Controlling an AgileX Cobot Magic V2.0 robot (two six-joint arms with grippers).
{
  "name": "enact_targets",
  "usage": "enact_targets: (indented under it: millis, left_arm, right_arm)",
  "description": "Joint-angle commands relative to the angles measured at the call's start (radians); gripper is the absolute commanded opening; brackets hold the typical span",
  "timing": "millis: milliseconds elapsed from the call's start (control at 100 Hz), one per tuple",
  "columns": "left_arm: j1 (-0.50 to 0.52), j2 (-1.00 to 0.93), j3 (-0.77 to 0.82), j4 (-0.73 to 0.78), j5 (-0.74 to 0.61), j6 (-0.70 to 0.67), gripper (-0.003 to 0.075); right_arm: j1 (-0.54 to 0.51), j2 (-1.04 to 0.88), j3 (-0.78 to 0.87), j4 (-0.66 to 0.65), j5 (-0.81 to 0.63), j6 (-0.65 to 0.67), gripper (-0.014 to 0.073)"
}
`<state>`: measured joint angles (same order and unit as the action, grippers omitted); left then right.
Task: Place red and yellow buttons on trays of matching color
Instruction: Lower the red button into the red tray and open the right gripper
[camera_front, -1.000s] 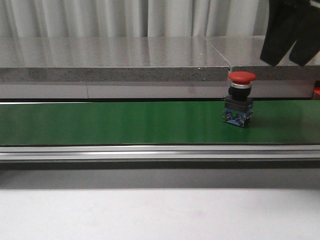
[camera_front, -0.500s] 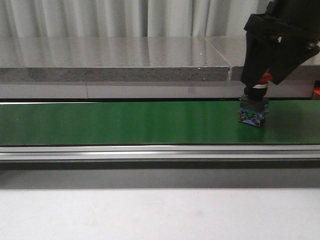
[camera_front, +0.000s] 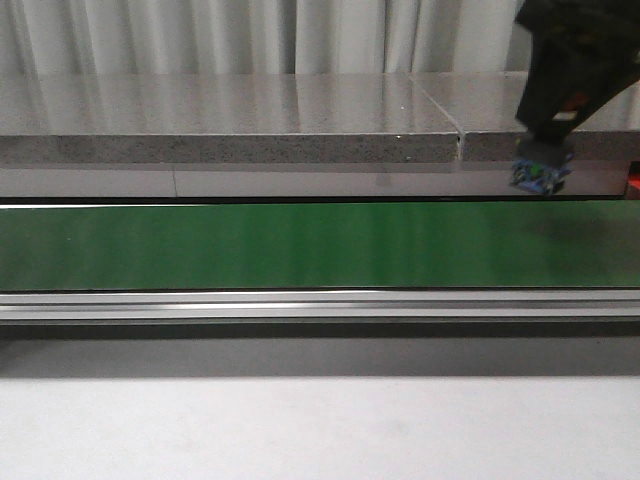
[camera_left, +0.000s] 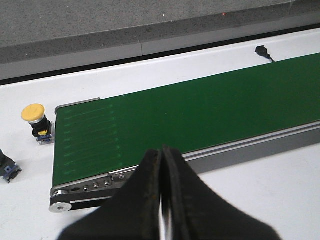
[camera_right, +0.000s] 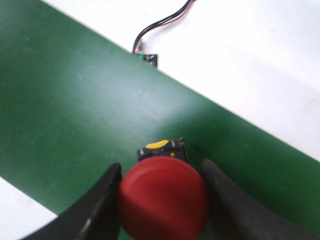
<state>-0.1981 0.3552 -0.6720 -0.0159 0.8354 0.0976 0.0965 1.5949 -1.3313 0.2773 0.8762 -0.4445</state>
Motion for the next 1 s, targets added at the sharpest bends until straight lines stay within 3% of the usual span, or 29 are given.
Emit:
enact_targets:
  millis: [0, 270, 470, 700, 990]
  left_arm:
    - [-0.008, 0.008, -0.023, -0.007, -0.069, -0.005, -0.0021]
    - [-0.008, 0.008, -0.023, -0.007, -0.069, -0.005, -0.0021]
    - [-0.008, 0.008, -0.023, -0.007, -0.069, -0.005, -0.0021]
    - [-0.008, 0.008, -0.023, -0.007, -0.069, -0.005, -0.0021]
    - [-0.008, 0.008, -0.023, -0.007, -0.069, -0.005, -0.0021]
  right_arm:
    - [-0.075, -0.097, -0.025, 0.013, -0.065, 0.000, 0.0164]
    - [-0.352, -0.151, -0.025, 0.007, -0.139, 0.134, 0.0164]
    - [-0.486, -0.118, -0.034, -0.005, -0.160, 0.228, 0.0164]
    - [-0.587, -0.011, -0.142, -0.034, -0.143, 0.348, 0.0163]
    - [-0.642, 0.167, -0.333, -0.095, -0.085, 0.427, 0.0163]
